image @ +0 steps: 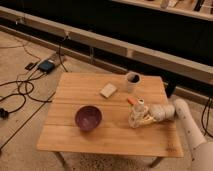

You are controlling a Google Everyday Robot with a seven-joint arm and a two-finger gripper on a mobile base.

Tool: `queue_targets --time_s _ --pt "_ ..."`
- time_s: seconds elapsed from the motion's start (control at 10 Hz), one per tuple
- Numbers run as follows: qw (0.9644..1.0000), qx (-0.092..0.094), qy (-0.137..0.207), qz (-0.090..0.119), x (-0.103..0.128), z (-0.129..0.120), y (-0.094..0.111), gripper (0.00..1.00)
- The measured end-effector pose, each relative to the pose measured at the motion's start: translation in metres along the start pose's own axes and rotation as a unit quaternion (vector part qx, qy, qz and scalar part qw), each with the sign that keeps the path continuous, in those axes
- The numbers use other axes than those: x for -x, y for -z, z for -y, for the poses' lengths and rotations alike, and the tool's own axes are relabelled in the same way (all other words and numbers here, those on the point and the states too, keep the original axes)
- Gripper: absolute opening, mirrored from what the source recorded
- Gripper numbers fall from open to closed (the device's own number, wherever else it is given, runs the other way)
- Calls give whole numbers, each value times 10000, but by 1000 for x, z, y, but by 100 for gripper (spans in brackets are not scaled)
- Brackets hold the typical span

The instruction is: Stand the bottle upright

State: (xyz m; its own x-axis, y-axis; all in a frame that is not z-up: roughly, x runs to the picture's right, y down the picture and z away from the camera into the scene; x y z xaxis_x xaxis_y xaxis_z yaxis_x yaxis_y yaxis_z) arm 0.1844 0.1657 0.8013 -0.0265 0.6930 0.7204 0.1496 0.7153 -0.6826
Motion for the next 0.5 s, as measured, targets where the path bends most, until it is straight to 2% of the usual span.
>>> queue_targets --time_s 0.5 --pt "10000 -1 -5 5 -1 0 0 0"
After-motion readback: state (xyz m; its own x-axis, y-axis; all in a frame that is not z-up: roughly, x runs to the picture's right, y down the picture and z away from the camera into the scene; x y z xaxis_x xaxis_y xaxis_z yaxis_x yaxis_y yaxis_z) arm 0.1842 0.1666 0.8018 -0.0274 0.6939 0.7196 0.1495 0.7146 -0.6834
